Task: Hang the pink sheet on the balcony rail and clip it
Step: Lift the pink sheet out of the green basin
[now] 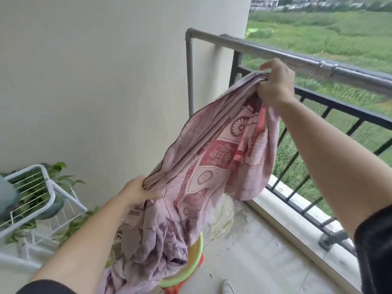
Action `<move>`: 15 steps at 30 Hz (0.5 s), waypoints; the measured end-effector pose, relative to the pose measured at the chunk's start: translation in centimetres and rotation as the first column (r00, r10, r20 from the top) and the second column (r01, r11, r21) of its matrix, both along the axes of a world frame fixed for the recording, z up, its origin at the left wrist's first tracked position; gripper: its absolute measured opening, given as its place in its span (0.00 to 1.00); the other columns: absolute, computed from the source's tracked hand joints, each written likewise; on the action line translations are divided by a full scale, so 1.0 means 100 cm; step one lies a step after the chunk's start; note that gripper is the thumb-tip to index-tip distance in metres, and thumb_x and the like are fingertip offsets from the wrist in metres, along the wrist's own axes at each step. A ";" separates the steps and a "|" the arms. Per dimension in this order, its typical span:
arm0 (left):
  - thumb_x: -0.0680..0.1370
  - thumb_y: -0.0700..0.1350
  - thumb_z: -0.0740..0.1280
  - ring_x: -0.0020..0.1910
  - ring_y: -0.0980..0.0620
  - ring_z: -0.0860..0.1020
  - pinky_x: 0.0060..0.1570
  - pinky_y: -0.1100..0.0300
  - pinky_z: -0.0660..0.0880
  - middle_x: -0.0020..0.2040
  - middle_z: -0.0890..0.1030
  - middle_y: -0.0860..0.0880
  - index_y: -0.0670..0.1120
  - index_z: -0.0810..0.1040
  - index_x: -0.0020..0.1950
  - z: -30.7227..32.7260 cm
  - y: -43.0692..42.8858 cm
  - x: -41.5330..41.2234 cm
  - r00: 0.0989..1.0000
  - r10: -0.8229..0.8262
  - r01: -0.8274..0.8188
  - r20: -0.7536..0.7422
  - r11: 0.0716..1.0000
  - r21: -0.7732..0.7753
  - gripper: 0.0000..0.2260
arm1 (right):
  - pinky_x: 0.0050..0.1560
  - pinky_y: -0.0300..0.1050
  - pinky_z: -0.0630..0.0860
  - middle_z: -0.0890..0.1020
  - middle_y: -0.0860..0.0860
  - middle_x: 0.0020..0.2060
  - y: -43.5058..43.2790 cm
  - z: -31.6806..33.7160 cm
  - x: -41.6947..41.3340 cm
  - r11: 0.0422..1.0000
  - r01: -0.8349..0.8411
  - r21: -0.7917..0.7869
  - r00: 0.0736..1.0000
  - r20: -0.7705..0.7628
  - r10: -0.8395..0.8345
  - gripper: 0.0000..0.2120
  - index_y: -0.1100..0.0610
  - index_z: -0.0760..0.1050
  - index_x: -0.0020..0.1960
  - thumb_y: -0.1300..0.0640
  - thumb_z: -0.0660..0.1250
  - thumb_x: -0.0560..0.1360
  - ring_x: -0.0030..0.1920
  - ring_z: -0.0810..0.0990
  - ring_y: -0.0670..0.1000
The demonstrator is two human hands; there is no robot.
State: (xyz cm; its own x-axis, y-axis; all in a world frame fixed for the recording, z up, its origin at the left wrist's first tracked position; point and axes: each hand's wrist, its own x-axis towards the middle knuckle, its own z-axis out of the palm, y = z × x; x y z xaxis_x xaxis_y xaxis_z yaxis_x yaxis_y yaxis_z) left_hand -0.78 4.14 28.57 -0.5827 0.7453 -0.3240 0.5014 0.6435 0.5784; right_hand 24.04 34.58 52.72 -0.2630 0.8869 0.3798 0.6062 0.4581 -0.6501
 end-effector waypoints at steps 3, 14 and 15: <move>0.61 0.65 0.77 0.48 0.51 0.81 0.48 0.57 0.79 0.48 0.83 0.55 0.58 0.76 0.58 -0.019 -0.020 -0.008 0.982 -0.071 0.031 -0.175 0.974 -0.223 0.29 | 0.51 0.51 0.75 0.76 0.58 0.60 0.015 -0.035 0.009 0.991 0.047 0.125 0.963 0.256 -0.078 0.21 0.54 0.74 0.65 0.70 0.63 0.75 0.57 0.76 0.59; 0.71 0.48 0.56 0.51 0.37 0.80 0.46 0.53 0.72 0.51 0.82 0.36 0.40 0.81 0.51 0.148 0.044 -0.037 0.862 0.380 -0.196 -0.334 0.860 0.471 0.19 | 0.67 0.66 0.66 0.63 0.63 0.68 -0.003 -0.161 -0.012 0.963 0.129 -0.238 0.636 0.764 0.103 0.28 0.58 0.64 0.71 0.51 0.66 0.74 0.68 0.64 0.65; 0.70 0.48 0.56 0.49 0.38 0.80 0.42 0.55 0.71 0.47 0.83 0.37 0.41 0.80 0.46 0.166 0.051 -0.033 0.861 0.362 -0.135 -0.357 0.840 0.526 0.17 | 0.68 0.66 0.63 0.62 0.63 0.69 -0.012 -0.172 -0.018 0.963 0.099 -0.252 0.644 0.753 0.132 0.29 0.57 0.62 0.72 0.51 0.65 0.74 0.70 0.62 0.65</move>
State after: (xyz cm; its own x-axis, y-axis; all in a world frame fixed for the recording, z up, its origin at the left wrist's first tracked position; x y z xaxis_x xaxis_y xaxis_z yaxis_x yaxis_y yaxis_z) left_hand -4.06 9.24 45.22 -0.7610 0.5465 0.3494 0.6285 0.4877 0.6059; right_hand 22.23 33.34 35.56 -0.3699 0.9091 -0.1915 0.9288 0.3667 -0.0536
